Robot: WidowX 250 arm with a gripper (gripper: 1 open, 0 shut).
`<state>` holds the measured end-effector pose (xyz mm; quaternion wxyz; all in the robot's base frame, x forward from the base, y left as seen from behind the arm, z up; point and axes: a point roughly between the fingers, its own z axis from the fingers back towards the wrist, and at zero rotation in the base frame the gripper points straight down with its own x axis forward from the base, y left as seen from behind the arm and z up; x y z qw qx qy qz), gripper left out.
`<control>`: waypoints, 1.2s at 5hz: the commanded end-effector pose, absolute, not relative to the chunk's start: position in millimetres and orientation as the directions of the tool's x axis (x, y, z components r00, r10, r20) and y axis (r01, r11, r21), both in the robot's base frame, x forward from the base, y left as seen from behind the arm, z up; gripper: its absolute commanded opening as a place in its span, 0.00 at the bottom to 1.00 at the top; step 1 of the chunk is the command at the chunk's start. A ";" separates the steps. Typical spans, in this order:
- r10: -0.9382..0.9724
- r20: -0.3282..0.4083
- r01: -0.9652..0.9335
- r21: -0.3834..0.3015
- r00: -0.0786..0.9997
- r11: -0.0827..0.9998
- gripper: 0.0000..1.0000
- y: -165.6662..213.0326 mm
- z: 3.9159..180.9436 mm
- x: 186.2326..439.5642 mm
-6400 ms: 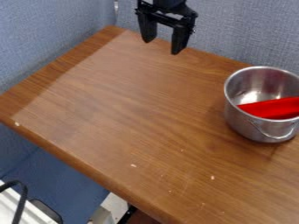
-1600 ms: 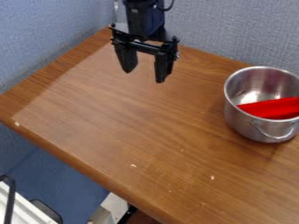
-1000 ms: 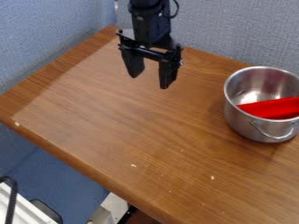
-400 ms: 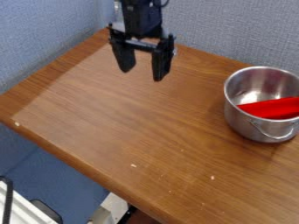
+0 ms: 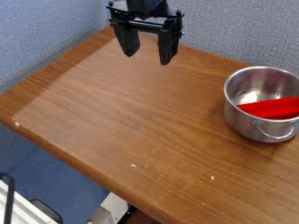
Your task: Put the red object in the metal pot
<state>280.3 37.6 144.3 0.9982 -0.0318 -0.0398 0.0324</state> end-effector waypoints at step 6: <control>-0.125 0.070 0.128 -0.049 0.990 0.991 1.00 33.3 120.2 289.0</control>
